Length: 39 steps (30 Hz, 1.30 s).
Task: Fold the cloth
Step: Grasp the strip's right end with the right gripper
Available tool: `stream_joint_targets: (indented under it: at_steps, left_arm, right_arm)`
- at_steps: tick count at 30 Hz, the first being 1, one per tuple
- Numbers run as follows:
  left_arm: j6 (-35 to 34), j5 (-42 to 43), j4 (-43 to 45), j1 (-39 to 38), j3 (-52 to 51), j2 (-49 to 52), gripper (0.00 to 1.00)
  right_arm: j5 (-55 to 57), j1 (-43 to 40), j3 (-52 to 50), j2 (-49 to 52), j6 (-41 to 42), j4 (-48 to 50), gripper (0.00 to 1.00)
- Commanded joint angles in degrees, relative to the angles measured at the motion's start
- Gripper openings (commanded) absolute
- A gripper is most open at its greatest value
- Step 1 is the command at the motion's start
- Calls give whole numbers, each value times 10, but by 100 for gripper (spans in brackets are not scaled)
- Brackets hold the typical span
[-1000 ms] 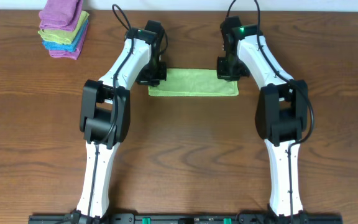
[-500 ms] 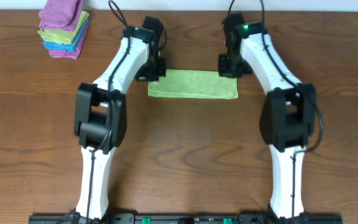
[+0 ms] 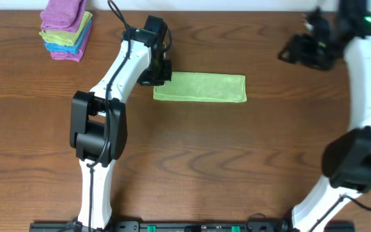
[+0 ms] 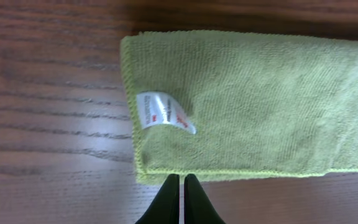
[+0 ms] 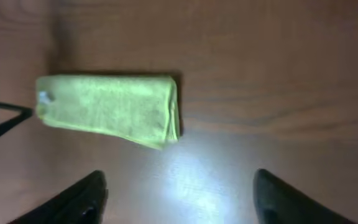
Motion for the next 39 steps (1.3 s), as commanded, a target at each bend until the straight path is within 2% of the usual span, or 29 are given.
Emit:
stream_joint_targets:
  at_steps: [1, 3, 6, 12, 19, 24, 39]
  left_arm:
    - [4, 23, 24, -5, -23, 4, 6]
    - [4, 41, 47, -6, -42, 4, 6]
    - [4, 40, 53, -6, -48, 4, 6]
    - [14, 37, 54, -6, -51, 4, 6]
    - [17, 1, 62, -5, -56, 4, 6]
    - [21, -51, 106, -5, -68, 4, 6]
    - [30, -65, 125, -6, -93, 21, 6]
  right_arm:
    - [-208, -19, -110, 5, -61, 44, 87]
    - [-250, -11, -200, 5, -60, 115, 92]
    - [-269, 5, -267, 5, -20, 208, 99]
    - [-219, 44, -321, 6, 49, 332, 99]
    - [-161, 70, -322, 6, 78, 377, 99]
    - [-155, 73, -322, 17, 83, 381, 99]
    - [-169, 77, -322, 102, 110, 396, 99]
